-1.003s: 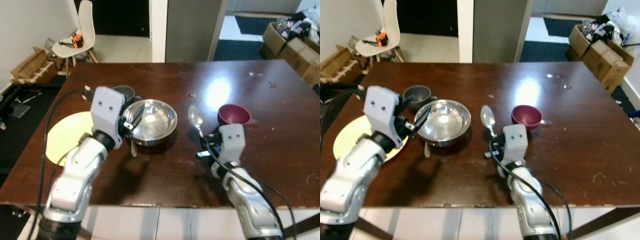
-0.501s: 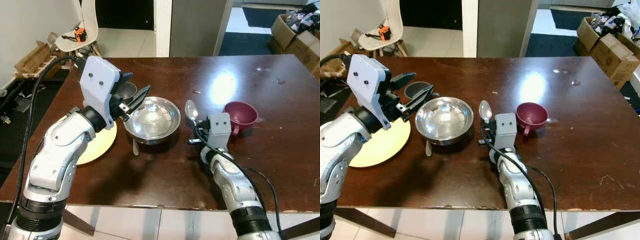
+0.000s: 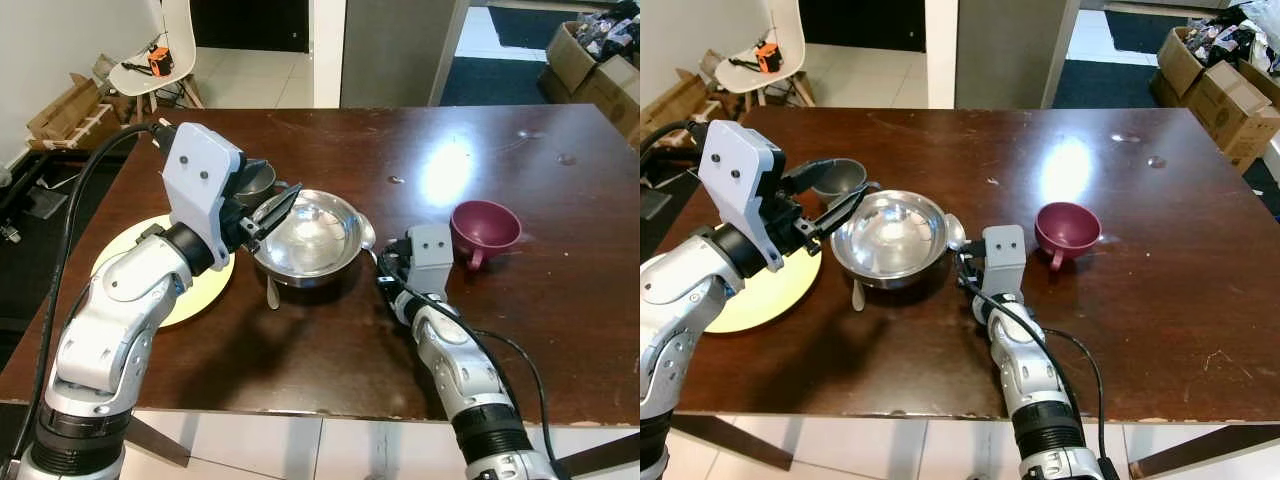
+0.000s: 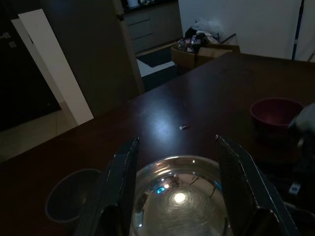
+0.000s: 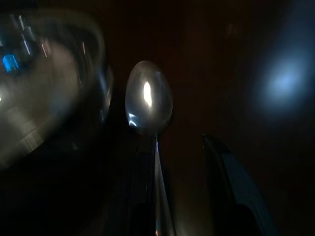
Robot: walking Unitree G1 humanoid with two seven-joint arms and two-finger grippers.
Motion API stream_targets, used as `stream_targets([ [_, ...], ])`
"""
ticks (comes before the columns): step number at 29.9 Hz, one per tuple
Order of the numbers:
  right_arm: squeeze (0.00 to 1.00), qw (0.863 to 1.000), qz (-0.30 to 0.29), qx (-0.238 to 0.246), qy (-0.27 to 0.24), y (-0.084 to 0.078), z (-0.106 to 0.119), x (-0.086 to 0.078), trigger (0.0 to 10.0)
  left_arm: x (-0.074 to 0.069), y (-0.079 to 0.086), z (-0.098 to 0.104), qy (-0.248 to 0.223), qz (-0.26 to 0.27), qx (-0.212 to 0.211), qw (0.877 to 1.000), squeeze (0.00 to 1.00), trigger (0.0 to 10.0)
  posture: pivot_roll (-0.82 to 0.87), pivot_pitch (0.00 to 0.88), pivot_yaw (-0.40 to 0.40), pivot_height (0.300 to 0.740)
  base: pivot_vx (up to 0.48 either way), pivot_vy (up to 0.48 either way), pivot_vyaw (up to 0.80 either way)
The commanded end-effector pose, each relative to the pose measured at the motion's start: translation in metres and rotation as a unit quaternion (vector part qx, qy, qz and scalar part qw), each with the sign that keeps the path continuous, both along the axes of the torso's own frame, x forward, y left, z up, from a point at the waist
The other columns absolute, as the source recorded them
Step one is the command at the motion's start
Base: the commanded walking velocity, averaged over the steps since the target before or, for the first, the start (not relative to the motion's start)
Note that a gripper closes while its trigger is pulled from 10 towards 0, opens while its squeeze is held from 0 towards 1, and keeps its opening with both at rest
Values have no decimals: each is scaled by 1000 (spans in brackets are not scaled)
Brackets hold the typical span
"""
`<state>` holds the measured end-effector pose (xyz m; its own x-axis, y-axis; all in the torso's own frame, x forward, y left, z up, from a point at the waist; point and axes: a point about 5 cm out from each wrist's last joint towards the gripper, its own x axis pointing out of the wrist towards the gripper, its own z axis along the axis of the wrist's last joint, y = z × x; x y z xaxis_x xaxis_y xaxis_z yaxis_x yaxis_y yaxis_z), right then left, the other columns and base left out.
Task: Setting the table
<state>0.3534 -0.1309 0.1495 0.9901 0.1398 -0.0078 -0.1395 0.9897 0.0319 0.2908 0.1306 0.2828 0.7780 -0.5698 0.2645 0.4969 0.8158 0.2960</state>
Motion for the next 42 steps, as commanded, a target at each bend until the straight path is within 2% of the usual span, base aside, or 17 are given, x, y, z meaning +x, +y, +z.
stream_targets([
  [1,0,1000,-5,13,-17,1,7,-3,10000,0,-1,-5,8,1,4,1000,0,10000,54,137,123,740,0,0,0],
  [6,0,998,-11,27,-51,-4,20,-17,10000,0,-3,-11,15,5,-4,1000,0,10000,31,125,117,740,0,0,0],
  [7,0,998,-9,21,-64,-5,23,-26,10000,1,-4,-14,18,7,-5,1000,0,10000,21,121,115,740,0,0,0],
  [9,0,998,-9,20,-67,-6,23,-29,10000,1,-4,-16,20,8,-6,1000,0,10000,15,119,113,740,0,0,0],
  [11,0,997,-16,26,-71,-10,23,-43,10000,1,-5,-22,29,16,-13,999,0,10000,2,114,111,740,0,0,0],
  [12,0,997,-16,26,-71,-10,23,-43,10000,1,-5,-22,29,16,-13,999,0,10000,2,114,111,740,0,0,0],
  [15,0,996,-21,13,-89,-10,25,-57,10000,3,-4,-32,49,35,-28,998,0,10000,-19,106,108,740,0,0,0],
  [18,0,995,-26,11,-93,-10,23,-65,10000,3,-4,-38,60,45,-37,997,0,10000,-25,103,107,740,0,0,0],
  [22,0,998,-29,-10,-54,-10,1,-79,10000,3,-4,-45,68,58,-42,995,0,10000,-26,99,105,740,0,0,0],
  [25,0,998,-30,-22,-54,-11,0,-81,10000,4,-2,-47,69,74,-49,994,0,10000,-26,96,104,740,0,0,0],
  [28,0,996,-21,-35,-75,-9,8,-81,10000,4,1,-50,75,88,-63,991,0,10000,-34,90,105,740,0,0,0],
  [32,0,992,-33,-13,-117,-7,25,-77,10000,2,6,-69,123,128,-98,979,0,10000,-41,69,102,740,0,0,0],
  [34,0,991,-40,-8,-126,-6,29,-75,10000,-1,8,-79,152,128,-111,974,0,10000,-48,59,100,740,0,0,0],
  [39,0,986,-47,-10,-162,-5,45,-69,10000,-8,17,-104,165,179,-78,967,0,10000,-41,44,86,740,0,0,0],
  [42,0,985,-44,-12,-167,-6,47,-68,10000,-8,23,-110,168,197,-78,963,0,10000,-40,40,80,740,0,0,0],
])
